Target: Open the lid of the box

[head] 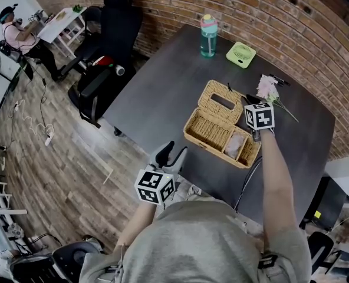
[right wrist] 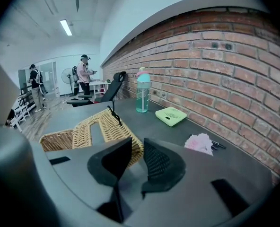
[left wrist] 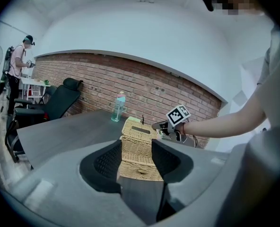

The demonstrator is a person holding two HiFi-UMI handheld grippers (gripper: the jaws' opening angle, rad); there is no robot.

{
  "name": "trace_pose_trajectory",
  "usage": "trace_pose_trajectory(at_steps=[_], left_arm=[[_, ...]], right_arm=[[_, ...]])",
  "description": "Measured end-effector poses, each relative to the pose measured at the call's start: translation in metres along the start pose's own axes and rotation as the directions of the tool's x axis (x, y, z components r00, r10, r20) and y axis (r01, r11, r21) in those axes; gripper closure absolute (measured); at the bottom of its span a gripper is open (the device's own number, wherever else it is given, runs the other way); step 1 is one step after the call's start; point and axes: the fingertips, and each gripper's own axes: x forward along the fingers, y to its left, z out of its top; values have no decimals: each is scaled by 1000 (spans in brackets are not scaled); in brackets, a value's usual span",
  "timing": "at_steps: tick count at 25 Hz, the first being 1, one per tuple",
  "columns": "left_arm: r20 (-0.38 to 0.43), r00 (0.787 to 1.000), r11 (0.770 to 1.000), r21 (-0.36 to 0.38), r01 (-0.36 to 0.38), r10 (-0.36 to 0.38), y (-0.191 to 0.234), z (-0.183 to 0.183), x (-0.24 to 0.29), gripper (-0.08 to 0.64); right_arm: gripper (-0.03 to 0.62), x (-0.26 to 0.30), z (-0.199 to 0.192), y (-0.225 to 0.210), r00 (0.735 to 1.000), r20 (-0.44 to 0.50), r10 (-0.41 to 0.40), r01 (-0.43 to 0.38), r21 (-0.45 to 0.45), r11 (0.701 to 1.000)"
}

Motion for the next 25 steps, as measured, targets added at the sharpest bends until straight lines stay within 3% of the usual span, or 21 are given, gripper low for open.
trace_pose_trajectory(at_steps=[17,25], left_arm=[[14,1000,1000,5,3,-3,-15,-1,-14,364],[35,999,1000,20,5,-5,-26,-2,-31,368]], right_arm=[[532,-25,-2,8,999,23,-25,25,-16,1000],[558,-66,-1,35,995,102,-17,19,-27,999]])
